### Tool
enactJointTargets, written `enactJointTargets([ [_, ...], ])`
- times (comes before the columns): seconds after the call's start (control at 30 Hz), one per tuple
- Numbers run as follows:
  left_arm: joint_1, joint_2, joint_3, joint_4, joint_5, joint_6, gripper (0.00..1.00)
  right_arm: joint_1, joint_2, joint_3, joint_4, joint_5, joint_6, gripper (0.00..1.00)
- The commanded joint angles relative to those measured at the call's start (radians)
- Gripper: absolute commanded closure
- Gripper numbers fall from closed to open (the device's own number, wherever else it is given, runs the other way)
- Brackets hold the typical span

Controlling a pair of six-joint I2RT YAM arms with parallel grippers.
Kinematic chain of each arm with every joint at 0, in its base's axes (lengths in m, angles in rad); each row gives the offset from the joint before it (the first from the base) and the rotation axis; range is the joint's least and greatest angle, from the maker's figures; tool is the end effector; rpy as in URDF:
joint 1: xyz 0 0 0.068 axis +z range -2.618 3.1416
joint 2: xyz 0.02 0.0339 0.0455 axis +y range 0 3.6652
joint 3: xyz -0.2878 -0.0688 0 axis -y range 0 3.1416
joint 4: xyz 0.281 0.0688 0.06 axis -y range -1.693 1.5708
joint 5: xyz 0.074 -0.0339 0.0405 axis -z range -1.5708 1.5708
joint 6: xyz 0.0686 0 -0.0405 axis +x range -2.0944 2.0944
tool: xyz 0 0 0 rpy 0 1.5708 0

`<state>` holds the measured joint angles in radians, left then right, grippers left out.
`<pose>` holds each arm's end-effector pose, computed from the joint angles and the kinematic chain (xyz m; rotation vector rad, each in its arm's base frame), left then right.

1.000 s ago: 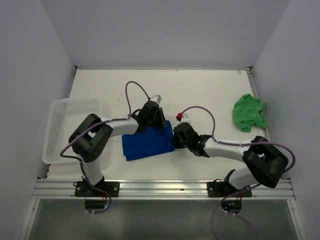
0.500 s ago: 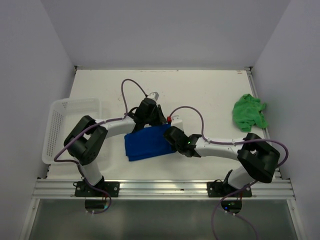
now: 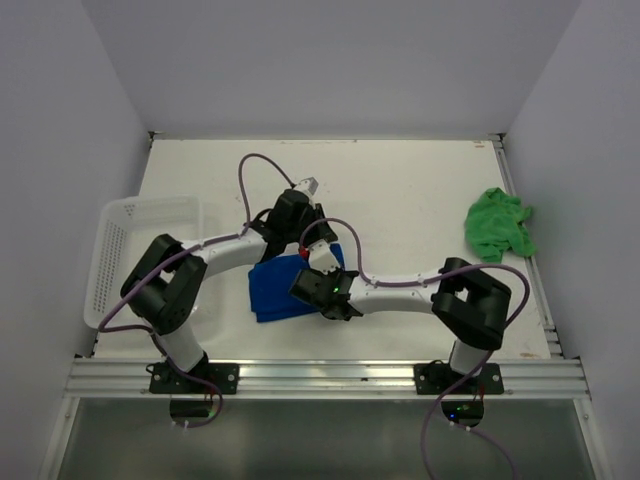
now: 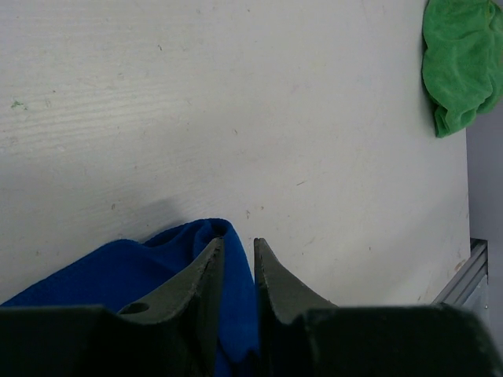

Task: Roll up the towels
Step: Roll the towel

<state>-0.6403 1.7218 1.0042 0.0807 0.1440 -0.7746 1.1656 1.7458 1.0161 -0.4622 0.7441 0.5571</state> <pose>0.3378 -0.2639 0.1741 -0.0729 2.3652 -0.9044 0.1868 0.3177 0.1387 -0.5318 2.2758 -0.2534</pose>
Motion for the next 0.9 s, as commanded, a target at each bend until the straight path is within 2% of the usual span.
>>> enactJointTargets([
  [0.0,0.016,-0.044,0.008,0.027,0.057,-0.017,0.75,0.025,0.062,0.082,-0.127,0.093,0.013,1.00],
  [0.33,0.021,-0.031,-0.038,0.128,0.172,-0.029,0.79,0.072,0.190,0.202,-0.262,0.172,0.010,1.00],
  [0.53,0.021,0.031,-0.078,0.247,0.270,-0.071,0.84,0.080,0.189,0.194,-0.230,0.153,0.006,1.00],
  [0.87,0.017,0.137,-0.099,0.268,0.232,-0.049,0.90,0.082,0.143,0.125,-0.113,0.103,0.007,1.00],
])
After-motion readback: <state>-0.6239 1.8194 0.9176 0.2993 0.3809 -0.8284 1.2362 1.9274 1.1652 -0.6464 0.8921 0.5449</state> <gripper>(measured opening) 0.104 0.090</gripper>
